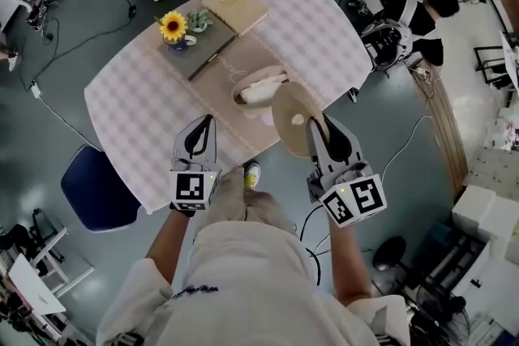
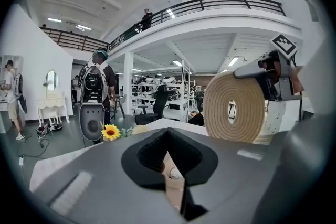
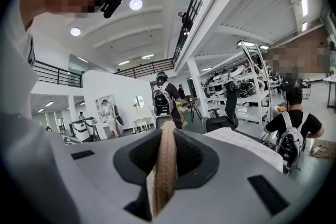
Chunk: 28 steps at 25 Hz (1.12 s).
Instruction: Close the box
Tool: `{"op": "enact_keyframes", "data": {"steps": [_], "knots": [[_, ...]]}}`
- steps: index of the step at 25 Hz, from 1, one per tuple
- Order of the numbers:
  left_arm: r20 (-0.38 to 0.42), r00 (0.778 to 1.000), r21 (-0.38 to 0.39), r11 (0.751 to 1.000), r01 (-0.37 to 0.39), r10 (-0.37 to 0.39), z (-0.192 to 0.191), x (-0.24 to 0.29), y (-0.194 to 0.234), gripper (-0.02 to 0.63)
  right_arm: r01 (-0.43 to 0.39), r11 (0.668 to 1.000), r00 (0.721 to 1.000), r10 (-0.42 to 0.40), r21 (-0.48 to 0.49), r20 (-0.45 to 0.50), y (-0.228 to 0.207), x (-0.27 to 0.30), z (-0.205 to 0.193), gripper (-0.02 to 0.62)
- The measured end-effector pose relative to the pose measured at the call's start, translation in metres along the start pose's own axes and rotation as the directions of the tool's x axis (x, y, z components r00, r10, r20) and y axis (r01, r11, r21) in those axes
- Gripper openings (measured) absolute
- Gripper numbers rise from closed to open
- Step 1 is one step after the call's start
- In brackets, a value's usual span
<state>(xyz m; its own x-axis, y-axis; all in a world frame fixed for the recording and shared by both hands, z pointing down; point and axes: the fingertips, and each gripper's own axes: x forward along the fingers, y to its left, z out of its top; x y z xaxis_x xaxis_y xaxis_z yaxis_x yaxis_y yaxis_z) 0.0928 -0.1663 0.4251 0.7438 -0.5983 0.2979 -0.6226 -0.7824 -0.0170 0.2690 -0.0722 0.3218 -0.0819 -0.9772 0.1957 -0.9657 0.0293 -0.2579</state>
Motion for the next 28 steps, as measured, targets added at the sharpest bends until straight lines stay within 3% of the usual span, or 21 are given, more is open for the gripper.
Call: {"op": "enact_keyframes", "data": {"steps": [21, 28], "knots": [[-0.117, 0.993, -0.09, 0.995, -0.042, 0.032, -0.088, 0.058, 0.036, 0.002, -0.066, 0.991, 0.994, 0.076, 0.118, -0.081, 0.017, 0.109, -0.066, 0.067], [-0.139, 0.989, -0.085, 0.995, -0.059, 0.047, -0.11, 0.076, 0.049, 0.002, -0.071, 0.983, 0.993, 0.085, 0.168, -0.081, 0.016, 0.136, -0.085, 0.067]]}}
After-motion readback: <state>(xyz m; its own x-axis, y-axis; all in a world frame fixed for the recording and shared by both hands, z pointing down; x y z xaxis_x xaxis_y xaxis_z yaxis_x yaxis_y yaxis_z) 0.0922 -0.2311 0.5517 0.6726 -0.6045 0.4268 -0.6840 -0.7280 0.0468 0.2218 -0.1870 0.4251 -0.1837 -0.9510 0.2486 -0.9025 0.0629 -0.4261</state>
